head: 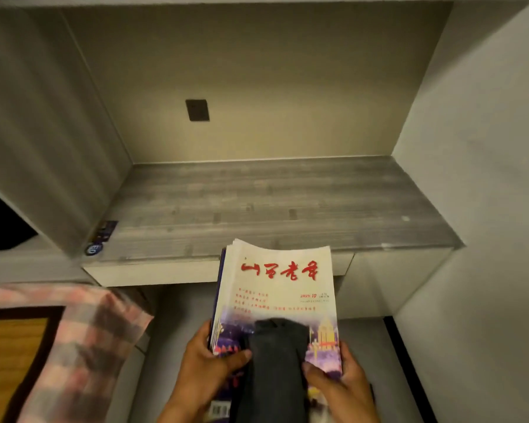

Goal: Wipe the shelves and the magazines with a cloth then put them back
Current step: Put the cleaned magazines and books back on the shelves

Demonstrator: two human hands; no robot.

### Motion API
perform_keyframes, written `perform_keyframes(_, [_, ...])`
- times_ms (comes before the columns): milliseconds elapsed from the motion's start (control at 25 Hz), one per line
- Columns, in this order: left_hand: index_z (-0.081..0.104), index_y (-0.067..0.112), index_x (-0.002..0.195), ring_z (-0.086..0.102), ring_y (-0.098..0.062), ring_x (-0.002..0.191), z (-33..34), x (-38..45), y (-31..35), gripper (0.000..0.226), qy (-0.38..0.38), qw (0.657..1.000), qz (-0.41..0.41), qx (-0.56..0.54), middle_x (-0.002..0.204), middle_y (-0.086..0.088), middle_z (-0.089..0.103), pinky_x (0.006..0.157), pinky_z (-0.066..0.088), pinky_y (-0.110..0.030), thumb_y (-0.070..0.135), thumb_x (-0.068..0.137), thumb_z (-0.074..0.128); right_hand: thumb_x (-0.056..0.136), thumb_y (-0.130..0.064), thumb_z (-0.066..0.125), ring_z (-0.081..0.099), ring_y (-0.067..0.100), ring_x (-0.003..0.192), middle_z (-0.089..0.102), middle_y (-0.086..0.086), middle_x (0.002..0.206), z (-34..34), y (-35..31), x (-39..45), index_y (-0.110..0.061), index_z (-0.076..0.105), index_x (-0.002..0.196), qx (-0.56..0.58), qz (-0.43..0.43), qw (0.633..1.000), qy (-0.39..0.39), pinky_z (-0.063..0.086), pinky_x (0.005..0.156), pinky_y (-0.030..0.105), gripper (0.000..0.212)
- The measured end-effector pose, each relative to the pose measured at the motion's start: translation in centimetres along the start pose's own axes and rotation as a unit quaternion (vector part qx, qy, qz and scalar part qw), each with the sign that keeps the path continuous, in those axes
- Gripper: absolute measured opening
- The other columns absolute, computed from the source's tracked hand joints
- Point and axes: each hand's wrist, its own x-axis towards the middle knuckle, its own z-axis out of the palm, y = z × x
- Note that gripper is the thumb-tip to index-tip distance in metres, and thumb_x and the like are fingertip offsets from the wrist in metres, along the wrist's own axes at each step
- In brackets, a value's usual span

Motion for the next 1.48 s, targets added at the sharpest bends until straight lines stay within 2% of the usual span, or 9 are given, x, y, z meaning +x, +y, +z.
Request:
perform_keyframes(240, [0.053,0.029,0.115,0.066,-0.02,0.094,-0.1,11.6,5.5,0.063,-0.014,0.999,0.022,-0.043,0.106,0.004,0.066,0.079,0.058,-0.041,0.016,0.064,0.087,0.077,-0.013,0.077,0.063,0.008,0.094,0.067,-0.006,0.105,3.1,-7.0,10.8,-0.027,0.054,0.116,-0.035,-0.038,0.999,0.015,0.049,0.065,0.015,0.047])
perform_keyframes(440, [0.05,0.033,0.112,0.065,-0.015,0.091,-1.7,25.7,7.4,0.057,0.001,0.998,0.043,-0.046,0.105,0.009,0.063,0.069,0.054,-0.027,0.02,0.068,0.084,0.075,-0.014,0.08,0.063,0.021,0.102,0.066,-0.001,0.113,8.5,-9.9,24.9,-0.026,0.055,0.123,-0.052,-0.017,0.998,0.029,0.056,0.084,0.05,0.056])
perform_keyframes(640, [0.049,0.025,0.121,0.063,-0.02,0.097,-2.7,37.0,4.2,0.065,0.028,1.0,0.01,-0.004,0.114,0.001,0.062,0.085,0.055,-0.041,0.023,0.067,0.085,0.079,-0.011,0.076,0.062,0.014,0.09,0.064,-0.003,0.105,13.5,-8.8,35.6,-0.029,0.055,0.116,-0.063,0.037,0.997,0.026,0.052,0.056,0.024,0.046])
perform_keyframes(800, [0.05,0.024,0.122,0.061,-0.027,0.103,-2.0,41.6,0.0,0.065,0.051,0.995,-0.061,0.067,0.118,-0.002,0.062,0.093,0.051,-0.048,0.03,0.067,0.085,0.082,-0.016,0.074,0.063,0.011,0.08,0.065,-0.006,0.091,14.9,-4.5,39.9,-0.027,0.06,0.097,-0.117,0.08,0.989,0.052,0.053,0.059,0.025,0.023])
perform_keyframes(960, [0.049,0.015,0.124,0.057,-0.035,0.109,-2.2,41.3,-1.4,0.077,0.121,0.97,-0.092,0.191,0.122,-0.013,0.056,0.093,0.049,-0.049,0.052,0.064,0.079,0.088,-0.03,0.066,0.061,0.01,0.069,0.065,-0.001,0.082,11.9,0.5,38.9,-0.022,0.058,0.087,-0.23,0.056,0.956,0.171,0.054,0.063,0.027,0.012])
perform_keyframes(1120, [0.042,0.014,0.135,0.041,-0.03,0.122,1.2,33.1,-2.8,0.063,0.243,0.943,0.097,0.208,0.136,-0.014,0.042,0.095,0.041,-0.045,0.02,0.08,0.074,0.092,-0.019,0.063,0.067,0.028,0.069,0.068,0.014,0.08,3.7,9.3,30.7,-0.009,0.062,0.094,-0.101,0.239,0.945,0.2,0.058,0.062,0.04,0.01])
perform_keyframes(1200, [0.047,0.017,0.13,0.049,-0.023,0.113,4.8,28.0,-5.2,0.052,0.175,0.955,0.125,0.205,0.13,-0.008,0.048,0.091,0.047,-0.041,0.018,0.084,0.07,0.092,-0.013,0.062,0.066,0.034,0.072,0.067,0.018,0.084,-1.2,13.4,25.7,-0.008,0.061,0.097,-0.108,0.295,0.929,0.198,0.058,0.063,0.046,0.008])
perform_keyframes(1320, [0.049,0.028,0.126,0.053,-0.015,0.105,10.6,21.8,-12.2,0.045,0.043,0.968,0.054,0.239,0.125,0.008,0.05,0.089,0.05,-0.041,0.02,0.086,0.068,0.09,-0.008,0.063,0.061,0.03,0.067,0.064,0.02,0.086,-7.5,18.4,20.3,-0.008,0.058,0.098,-0.106,0.379,0.904,0.168,0.051,0.051,0.032,0.009])
perform_keyframes(1480, [0.046,0.044,0.119,0.056,-0.008,0.091,20.0,17.6,-25.2,0.046,-0.066,0.941,-0.118,0.311,0.119,0.006,0.054,0.08,0.054,-0.037,0.036,0.079,0.067,0.085,-0.008,0.069,0.064,0.031,0.076,0.066,0.018,0.09,-15.8,28.3,18.9,-0.011,0.058,0.107,-0.136,0.402,0.9,0.098,0.055,0.072,0.043,0.024])
